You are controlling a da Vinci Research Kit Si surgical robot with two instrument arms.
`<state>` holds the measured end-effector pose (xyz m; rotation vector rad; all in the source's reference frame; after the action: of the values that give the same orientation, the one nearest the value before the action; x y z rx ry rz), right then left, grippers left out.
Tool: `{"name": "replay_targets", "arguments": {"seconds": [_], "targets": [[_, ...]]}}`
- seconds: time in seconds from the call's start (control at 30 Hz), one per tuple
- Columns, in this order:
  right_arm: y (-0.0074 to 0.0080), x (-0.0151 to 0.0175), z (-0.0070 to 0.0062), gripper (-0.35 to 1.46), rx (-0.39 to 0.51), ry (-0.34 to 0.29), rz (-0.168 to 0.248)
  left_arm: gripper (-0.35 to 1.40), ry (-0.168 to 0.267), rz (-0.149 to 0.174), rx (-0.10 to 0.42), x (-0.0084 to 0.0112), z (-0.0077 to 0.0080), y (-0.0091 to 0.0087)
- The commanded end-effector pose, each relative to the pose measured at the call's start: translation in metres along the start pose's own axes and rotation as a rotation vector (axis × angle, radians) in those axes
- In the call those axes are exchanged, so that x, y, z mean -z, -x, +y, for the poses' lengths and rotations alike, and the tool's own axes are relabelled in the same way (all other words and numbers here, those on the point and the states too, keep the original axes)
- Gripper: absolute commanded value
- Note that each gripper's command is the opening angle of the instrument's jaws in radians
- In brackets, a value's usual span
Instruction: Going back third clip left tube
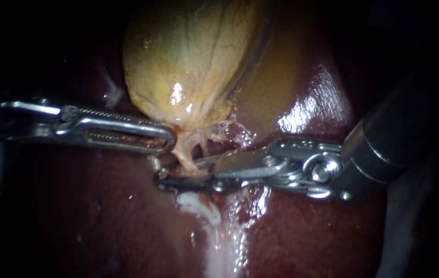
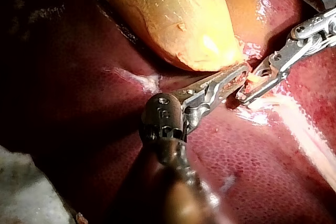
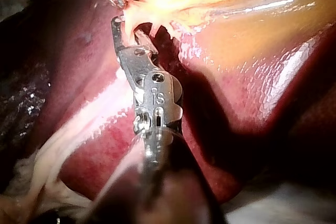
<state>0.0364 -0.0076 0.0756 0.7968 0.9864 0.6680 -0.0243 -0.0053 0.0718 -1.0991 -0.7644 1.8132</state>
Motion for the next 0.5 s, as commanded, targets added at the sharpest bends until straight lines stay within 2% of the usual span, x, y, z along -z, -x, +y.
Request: {"name": "replay_targets", "arguments": {"seconds": [0.03, 0.23, 0.27, 0.37, 0.43, 0.5], "targets": [[0.0, -0.0001, 0.0, -0.35, 0.0, -0.001, 0.0, -0.35, 0.0, 0.0, 0.0, 0.0, 0.0, 0.0], [0.0, -0.0001, -0.0001, -0.35, -0.006, -0.011, -0.001, -0.35, 0.0, 0.0, 0.0, 0.0, 0.0, 0.0], [0.0, -0.0002, -0.0001, -0.22, -0.011, -0.023, 0.004, -0.35, 0.0, 0.0, 0.0, 0.0, 0.0, 0.0], [-0.0003, -0.0006, -0.0001, 0.42, 0.121, -0.037, 0.055, -0.35, 0.0, 0.0, 0.0, 0.0, 0.0, 0.0], [-0.0005, -0.0009, 0.0, 0.49, 0.125, 0.01, 0.079, -0.35, 0.0, 0.0, 0.0, 0.0, 0.0, 0.0], [-0.0004, -0.0007, 0.0, 0.49, 0.142, 0.025, 0.084, -0.35, 0.0, 0.0, 0.0, 0.0, 0.0001, 0.0]]}}
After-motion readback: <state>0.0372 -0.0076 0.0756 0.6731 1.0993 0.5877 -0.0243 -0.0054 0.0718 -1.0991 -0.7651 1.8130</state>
